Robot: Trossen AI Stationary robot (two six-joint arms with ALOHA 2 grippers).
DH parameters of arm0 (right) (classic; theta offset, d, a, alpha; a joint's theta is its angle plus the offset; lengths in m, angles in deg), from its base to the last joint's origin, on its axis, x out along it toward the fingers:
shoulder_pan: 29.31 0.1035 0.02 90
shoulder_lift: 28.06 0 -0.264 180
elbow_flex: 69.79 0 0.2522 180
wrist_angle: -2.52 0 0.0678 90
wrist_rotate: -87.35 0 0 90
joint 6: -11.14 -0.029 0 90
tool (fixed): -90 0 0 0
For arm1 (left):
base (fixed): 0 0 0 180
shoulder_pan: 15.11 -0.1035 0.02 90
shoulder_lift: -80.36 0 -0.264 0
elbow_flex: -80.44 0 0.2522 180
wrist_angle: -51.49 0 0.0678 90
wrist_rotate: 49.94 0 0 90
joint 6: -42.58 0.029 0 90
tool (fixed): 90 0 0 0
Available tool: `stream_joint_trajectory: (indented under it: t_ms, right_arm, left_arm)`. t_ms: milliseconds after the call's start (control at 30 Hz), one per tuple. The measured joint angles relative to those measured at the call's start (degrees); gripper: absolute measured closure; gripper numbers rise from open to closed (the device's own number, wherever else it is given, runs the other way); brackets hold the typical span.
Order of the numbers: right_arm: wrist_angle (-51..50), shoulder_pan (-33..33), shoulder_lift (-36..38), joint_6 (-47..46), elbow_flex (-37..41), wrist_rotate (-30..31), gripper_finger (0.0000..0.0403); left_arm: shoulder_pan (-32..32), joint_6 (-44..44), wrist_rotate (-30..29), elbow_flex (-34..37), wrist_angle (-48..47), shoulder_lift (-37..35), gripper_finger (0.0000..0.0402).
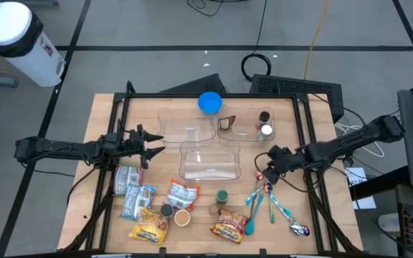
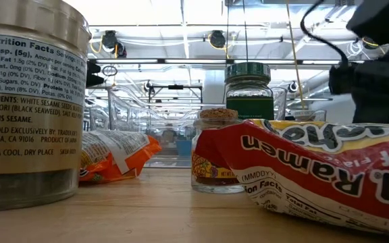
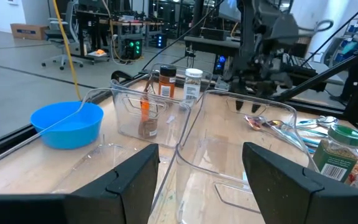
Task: Pick & Place Food Item
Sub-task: Put the top green spoon into the bottom transparent bin
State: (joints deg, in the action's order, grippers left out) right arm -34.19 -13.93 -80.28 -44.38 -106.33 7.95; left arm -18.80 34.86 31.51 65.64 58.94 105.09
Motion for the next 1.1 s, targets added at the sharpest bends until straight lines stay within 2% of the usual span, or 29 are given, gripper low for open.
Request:
stream_joint_trajectory:
  t_ms: [233,433,1100]
  right_arm:
    - [16.6,0.0,-1.4,0.1,7.0,-1.8,0.0191]
    - [19.4,0.0,-1.4,-1.1,10.2,-2.2,0.0207]
    - [24.0,0.0,-1.6,7.3,10.9,-1.9,0.0363]
  left_arm:
    - [0.0,0.0,0.0,0.0,0.0,0.0,0.0160]
    - [0.0,0.0,0.0,0.0,0.0,0.0,0.0160]
    - [0.0,0.0,0.0,0.0,0.0,0.0,0.0160]
